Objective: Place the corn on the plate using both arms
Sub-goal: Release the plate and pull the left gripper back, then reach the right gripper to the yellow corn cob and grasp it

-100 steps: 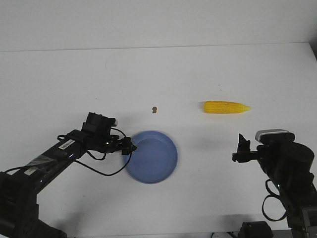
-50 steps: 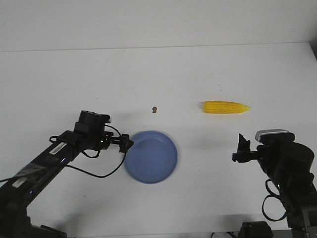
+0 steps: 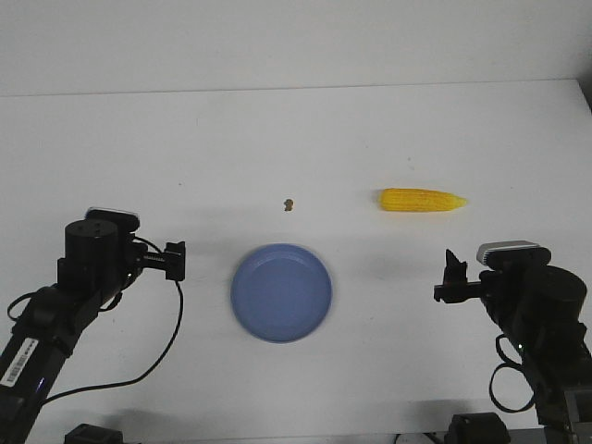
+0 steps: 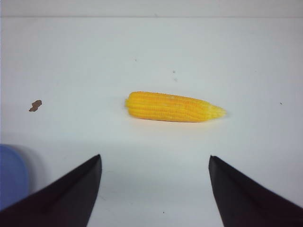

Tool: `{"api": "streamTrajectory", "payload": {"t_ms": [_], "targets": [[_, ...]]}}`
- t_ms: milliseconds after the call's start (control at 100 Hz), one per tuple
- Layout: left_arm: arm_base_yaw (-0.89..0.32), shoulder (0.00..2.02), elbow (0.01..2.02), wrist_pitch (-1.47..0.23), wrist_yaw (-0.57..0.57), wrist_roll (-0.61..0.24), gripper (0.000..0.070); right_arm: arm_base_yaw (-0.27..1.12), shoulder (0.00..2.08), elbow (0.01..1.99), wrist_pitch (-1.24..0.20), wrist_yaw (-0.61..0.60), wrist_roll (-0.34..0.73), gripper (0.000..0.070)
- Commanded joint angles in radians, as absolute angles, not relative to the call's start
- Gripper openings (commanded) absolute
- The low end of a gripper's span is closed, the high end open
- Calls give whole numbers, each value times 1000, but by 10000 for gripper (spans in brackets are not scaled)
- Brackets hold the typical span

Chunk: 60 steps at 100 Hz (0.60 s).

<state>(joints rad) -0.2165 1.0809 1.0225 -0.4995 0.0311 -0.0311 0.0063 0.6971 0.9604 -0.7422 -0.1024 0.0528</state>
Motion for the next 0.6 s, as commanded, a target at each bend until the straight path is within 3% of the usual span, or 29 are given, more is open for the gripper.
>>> {"api": "streamTrajectory", "payload": {"t_ms": [0, 340, 590], "targets": [[-209, 1070, 1035, -505, 19, -12, 700, 7, 701, 981, -725, -104, 60, 479], [-192, 1040, 1035, -505, 19, -27, 700, 6, 736, 987, -650, -103, 57, 479], [-192, 1040, 1035, -503, 19, -39, 700, -19, 1056, 1159, -775, -105, -58, 480]]}}
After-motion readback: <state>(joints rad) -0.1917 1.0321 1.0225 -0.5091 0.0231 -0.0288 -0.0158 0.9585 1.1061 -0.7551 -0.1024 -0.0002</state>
